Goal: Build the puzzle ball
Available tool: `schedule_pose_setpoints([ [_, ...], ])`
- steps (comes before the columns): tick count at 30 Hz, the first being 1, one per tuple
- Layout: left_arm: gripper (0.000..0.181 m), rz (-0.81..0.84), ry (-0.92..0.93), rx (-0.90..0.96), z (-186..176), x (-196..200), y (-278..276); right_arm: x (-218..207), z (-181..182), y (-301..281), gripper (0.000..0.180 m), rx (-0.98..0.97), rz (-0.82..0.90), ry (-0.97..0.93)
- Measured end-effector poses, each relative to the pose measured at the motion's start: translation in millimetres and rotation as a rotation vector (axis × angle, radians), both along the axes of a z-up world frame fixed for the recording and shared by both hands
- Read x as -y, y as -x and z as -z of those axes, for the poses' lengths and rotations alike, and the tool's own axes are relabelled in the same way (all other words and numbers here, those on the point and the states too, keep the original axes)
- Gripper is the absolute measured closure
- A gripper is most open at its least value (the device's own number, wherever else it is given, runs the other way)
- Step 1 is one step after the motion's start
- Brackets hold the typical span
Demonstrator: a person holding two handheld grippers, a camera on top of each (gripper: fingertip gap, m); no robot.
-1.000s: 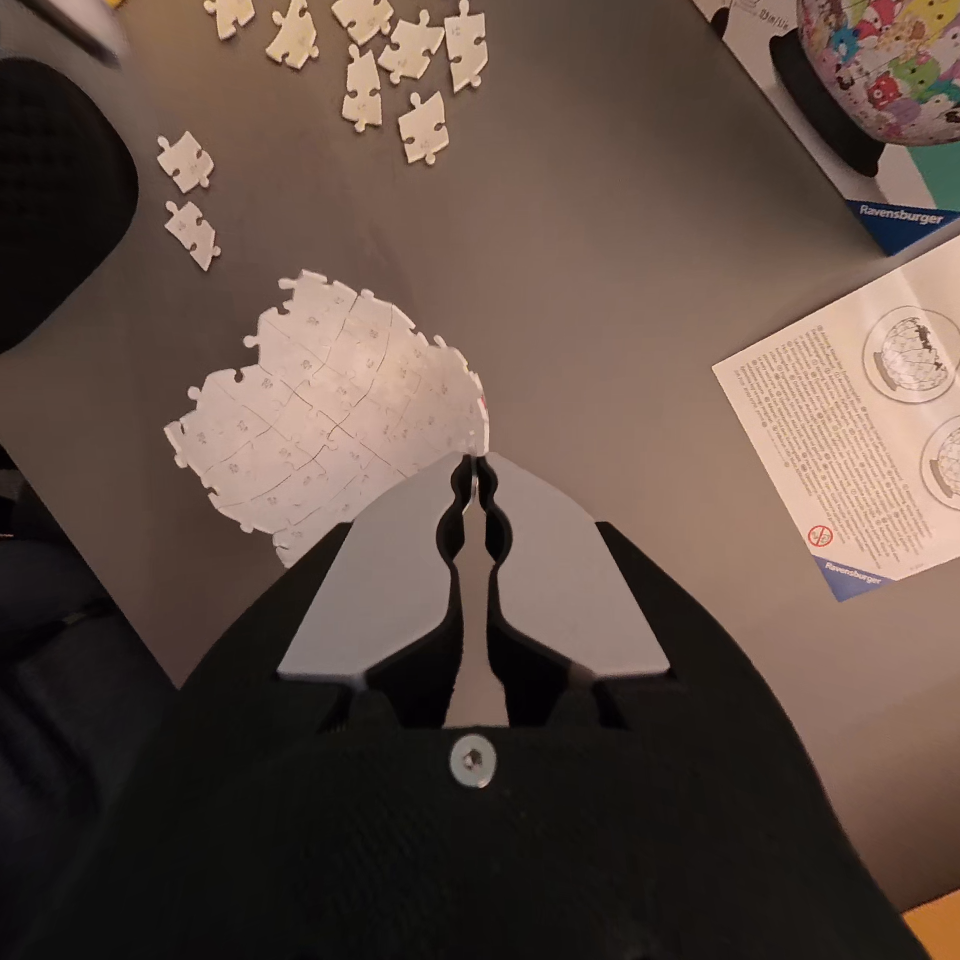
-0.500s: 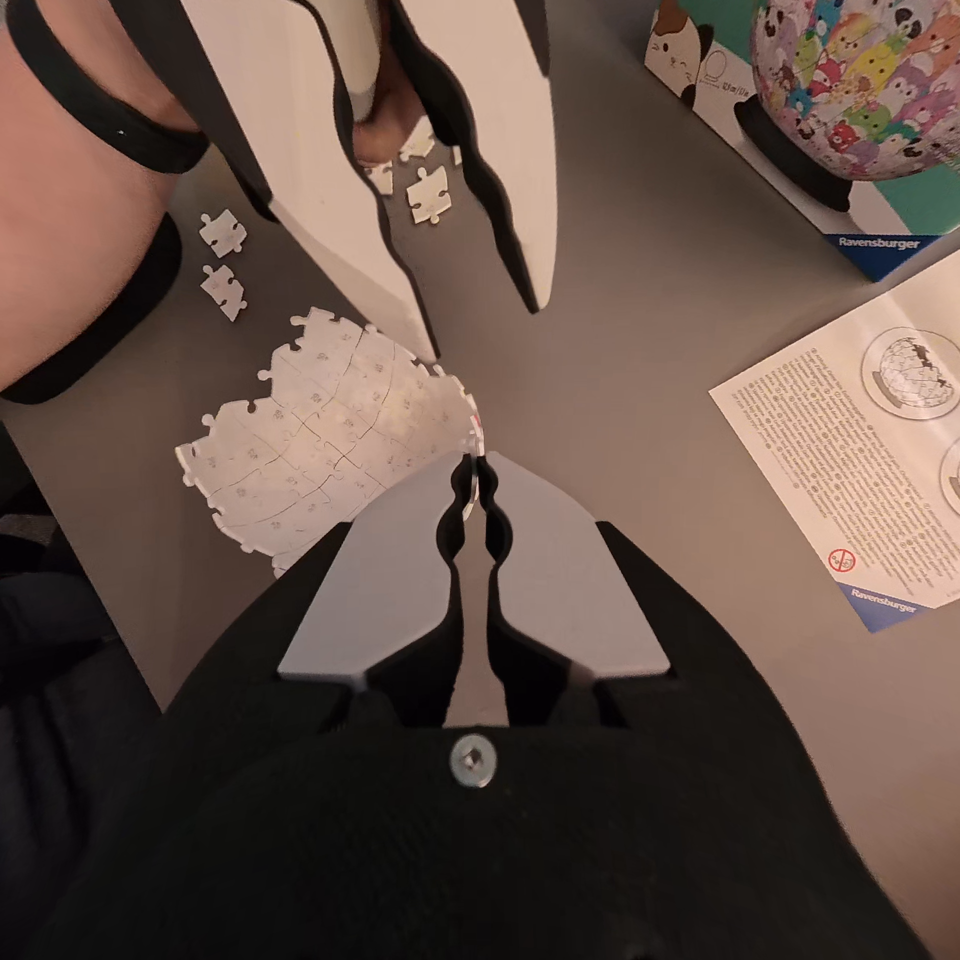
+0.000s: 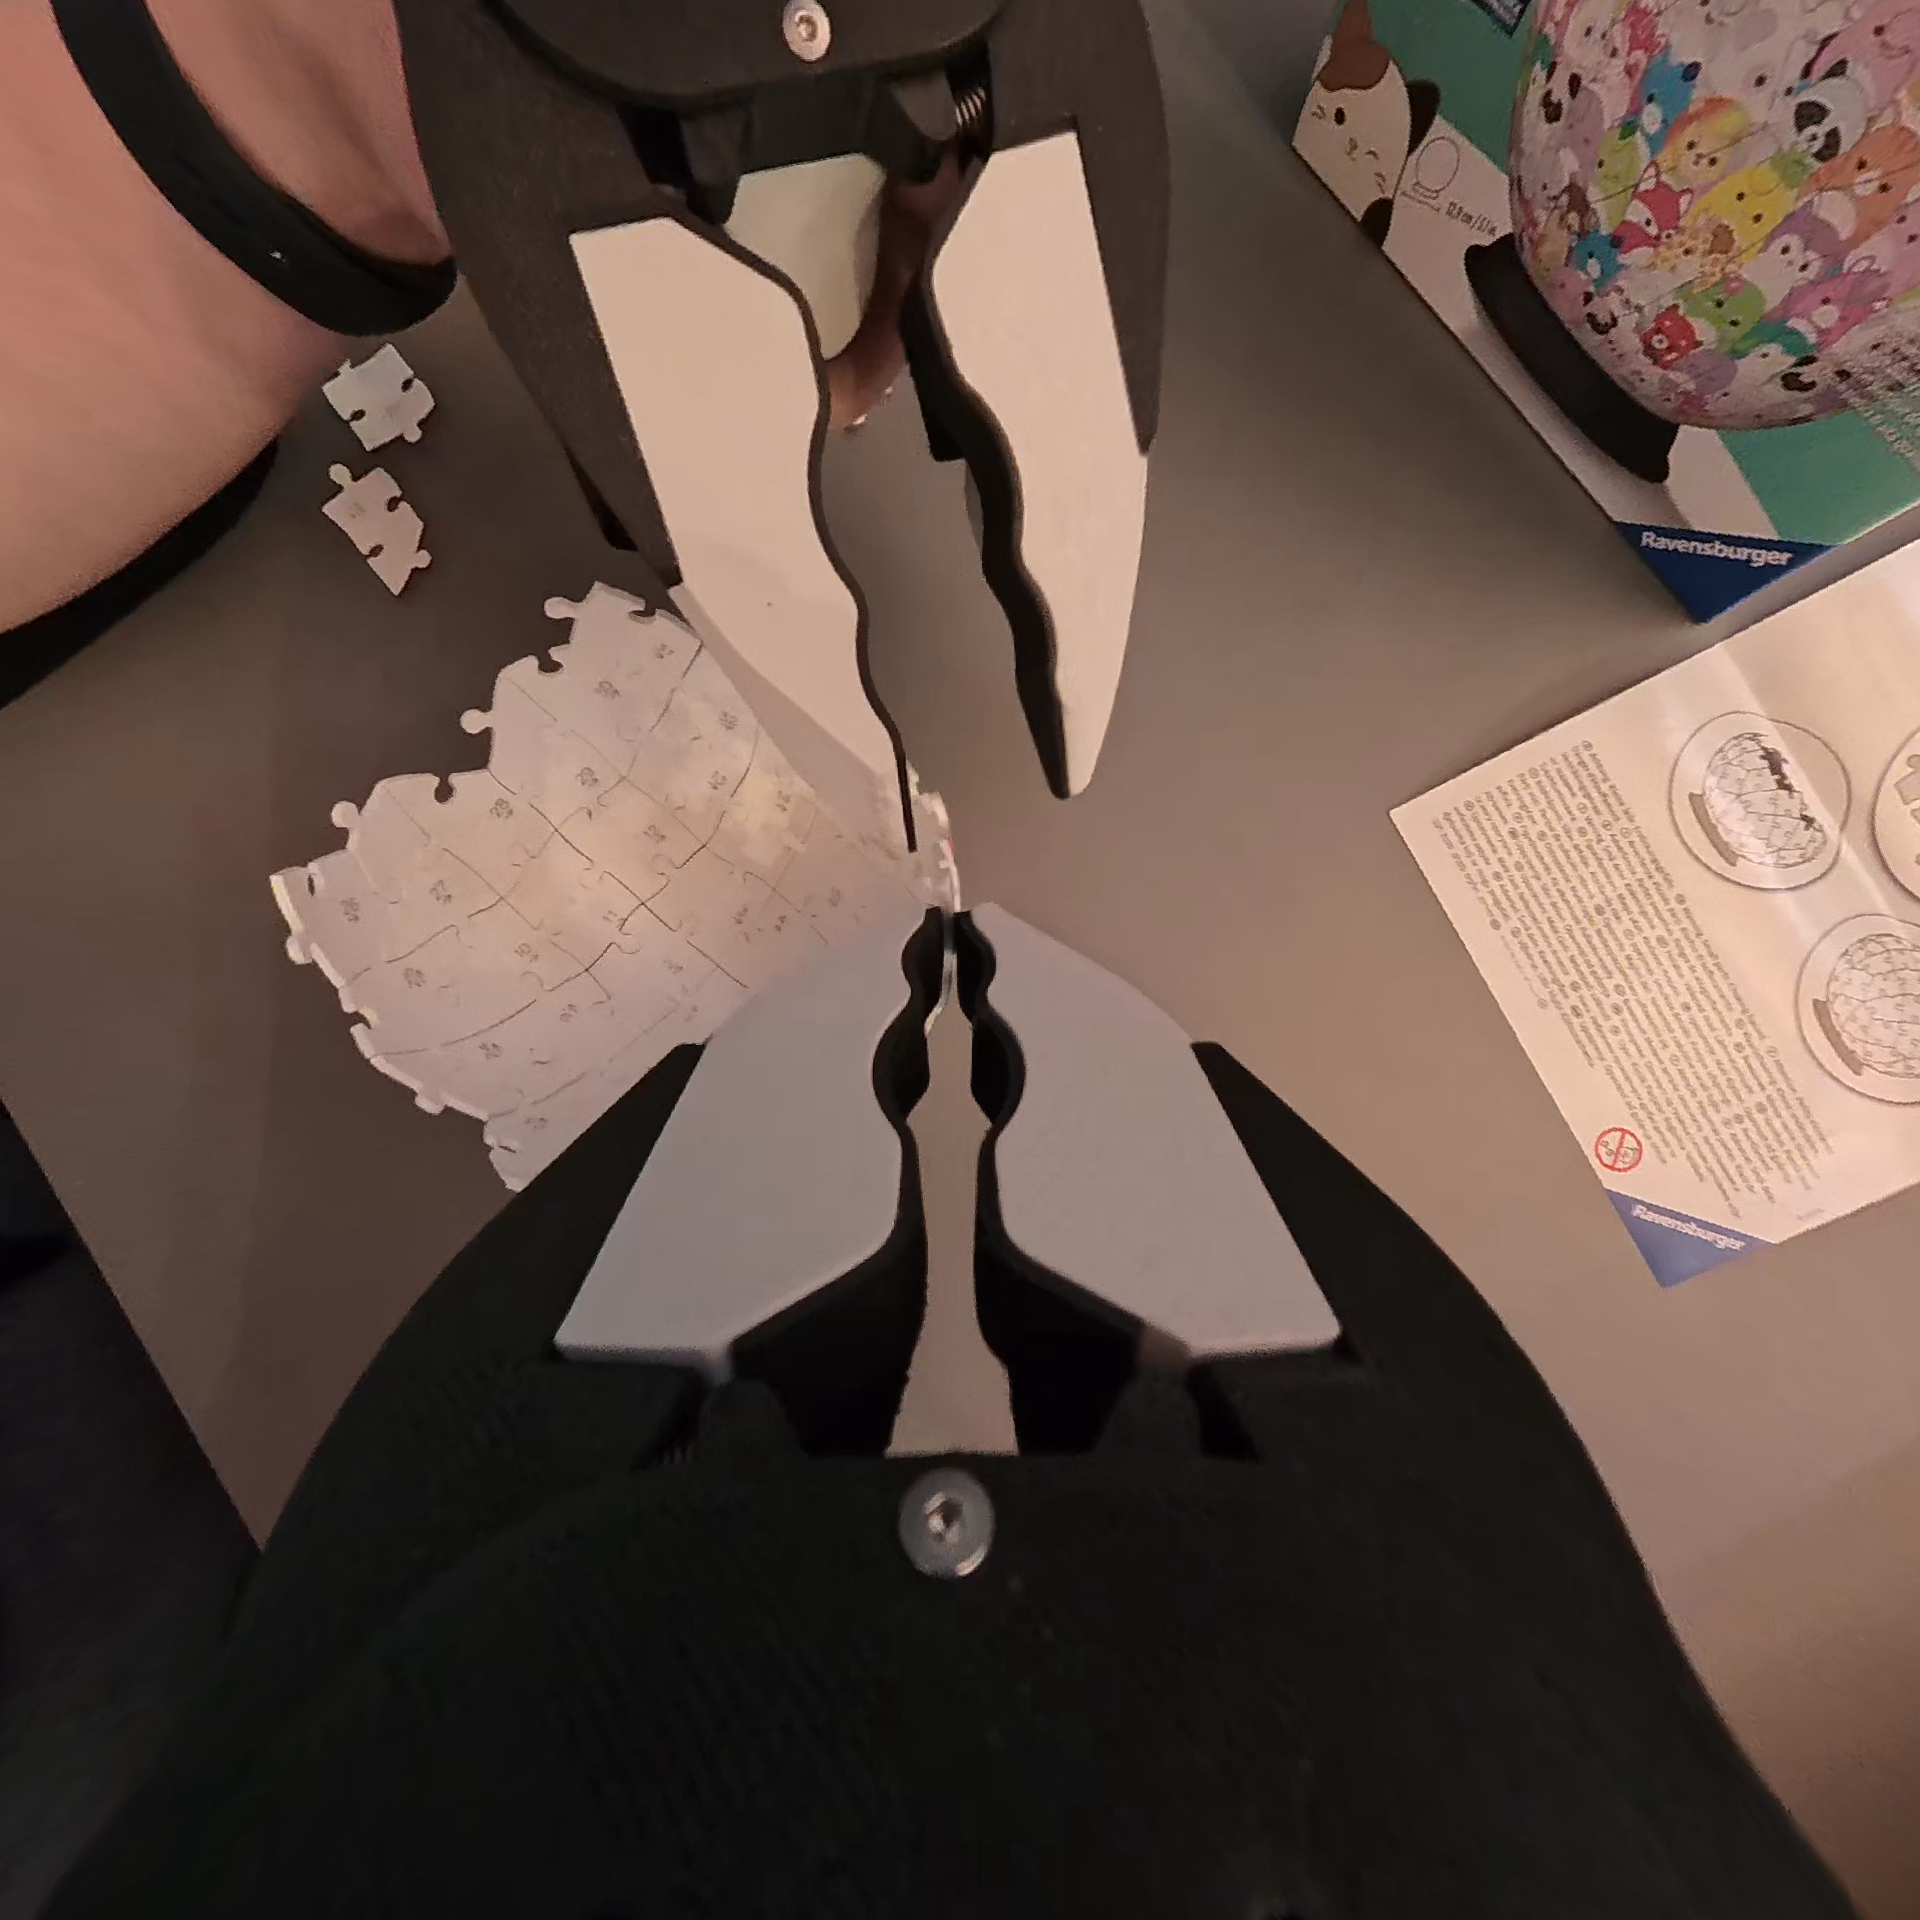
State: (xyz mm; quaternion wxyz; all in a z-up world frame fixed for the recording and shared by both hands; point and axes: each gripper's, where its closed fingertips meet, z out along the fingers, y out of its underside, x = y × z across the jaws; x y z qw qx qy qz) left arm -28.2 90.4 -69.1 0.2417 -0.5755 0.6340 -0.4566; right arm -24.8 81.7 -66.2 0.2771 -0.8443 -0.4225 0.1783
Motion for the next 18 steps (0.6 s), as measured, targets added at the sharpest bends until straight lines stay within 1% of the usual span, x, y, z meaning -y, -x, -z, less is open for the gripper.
schedule_pose_setpoints([
  [7, 0.156, 0.027, 0.002, -0.024, 6.1, 4.4, -1.1, -2.4, 1.3, -0.3, 0.177, 0.016, -0.016, -0.032],
  [14, 0.157, 0.023, 0.02, 0.001, 4.2, 2.8, -3.7, -3.8, 4.0, 1.3, 0.176, 0.034, -0.017, -0.044],
  [18, 0.161, 0.035, 0.012, 0.0, 5.8, 4.5, -4.7, -4.0, 4.2, 1.7, 0.177, 0.04, -0.017, -0.052],
])
